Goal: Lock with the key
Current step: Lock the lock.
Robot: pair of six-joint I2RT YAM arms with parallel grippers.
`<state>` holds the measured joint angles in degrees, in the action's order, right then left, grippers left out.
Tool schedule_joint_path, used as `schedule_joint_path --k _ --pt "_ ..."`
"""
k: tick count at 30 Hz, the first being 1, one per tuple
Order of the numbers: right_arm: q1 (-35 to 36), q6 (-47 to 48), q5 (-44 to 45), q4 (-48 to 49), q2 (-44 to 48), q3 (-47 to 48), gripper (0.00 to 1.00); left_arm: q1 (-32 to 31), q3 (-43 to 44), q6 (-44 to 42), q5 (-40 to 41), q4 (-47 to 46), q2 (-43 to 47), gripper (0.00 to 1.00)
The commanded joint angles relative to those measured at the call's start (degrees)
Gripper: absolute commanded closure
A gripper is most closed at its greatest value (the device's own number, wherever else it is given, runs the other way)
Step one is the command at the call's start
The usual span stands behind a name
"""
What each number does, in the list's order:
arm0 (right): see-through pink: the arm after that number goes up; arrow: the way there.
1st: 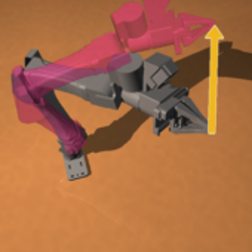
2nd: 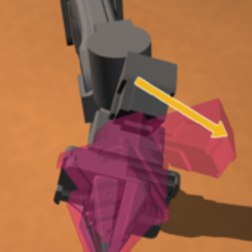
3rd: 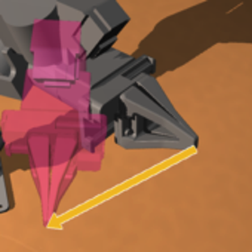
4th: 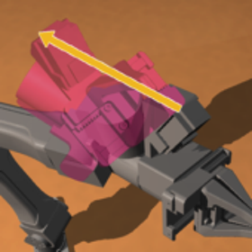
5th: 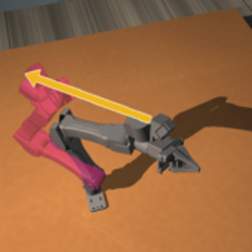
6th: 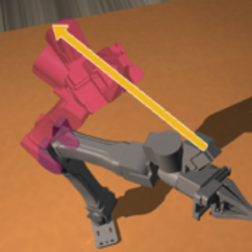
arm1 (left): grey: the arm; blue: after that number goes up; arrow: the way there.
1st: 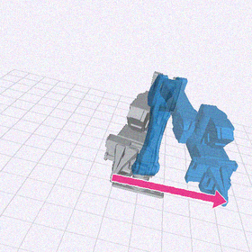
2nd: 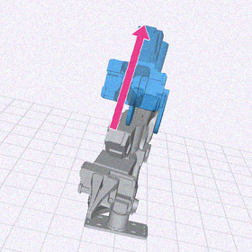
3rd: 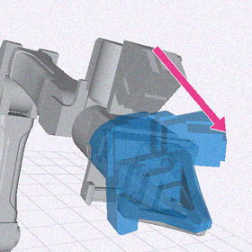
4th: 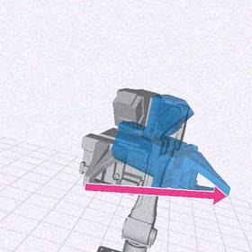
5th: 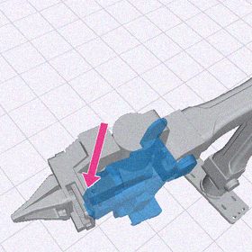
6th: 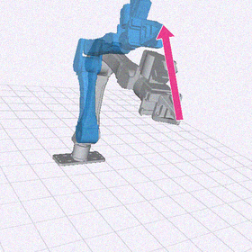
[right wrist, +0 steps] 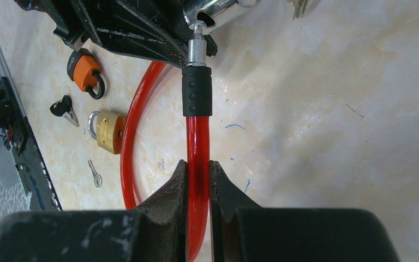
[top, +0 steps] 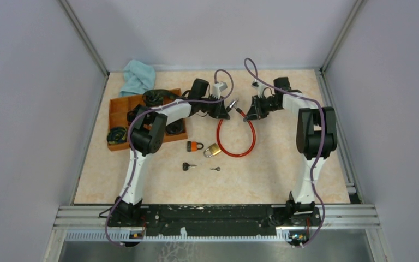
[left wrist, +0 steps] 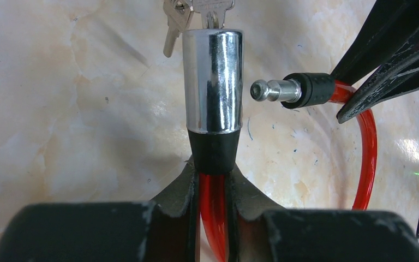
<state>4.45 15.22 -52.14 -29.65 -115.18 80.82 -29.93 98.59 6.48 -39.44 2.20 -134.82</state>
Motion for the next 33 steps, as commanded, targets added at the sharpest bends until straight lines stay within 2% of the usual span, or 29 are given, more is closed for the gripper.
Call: schedule_joint_path --k 1,20,33 --pt "1.07 -1.78 -1.17 0.94 -0.2 3.26 1.0 -0.7 0.12 -1.69 0.37 -1.54 2.87 1.0" --pt "2.19 -4.03 0.87 0.42 -1.45 4.36 1.0 -1.33 0.53 -4.13 1.53 -0.62 3.2 1.0" --pt "2.22 -10.57 1.74 -1.59 -2.9 9.58 1.0 -4.25 -0.06 -11.36 13.62 1.57 5.14 1.0"
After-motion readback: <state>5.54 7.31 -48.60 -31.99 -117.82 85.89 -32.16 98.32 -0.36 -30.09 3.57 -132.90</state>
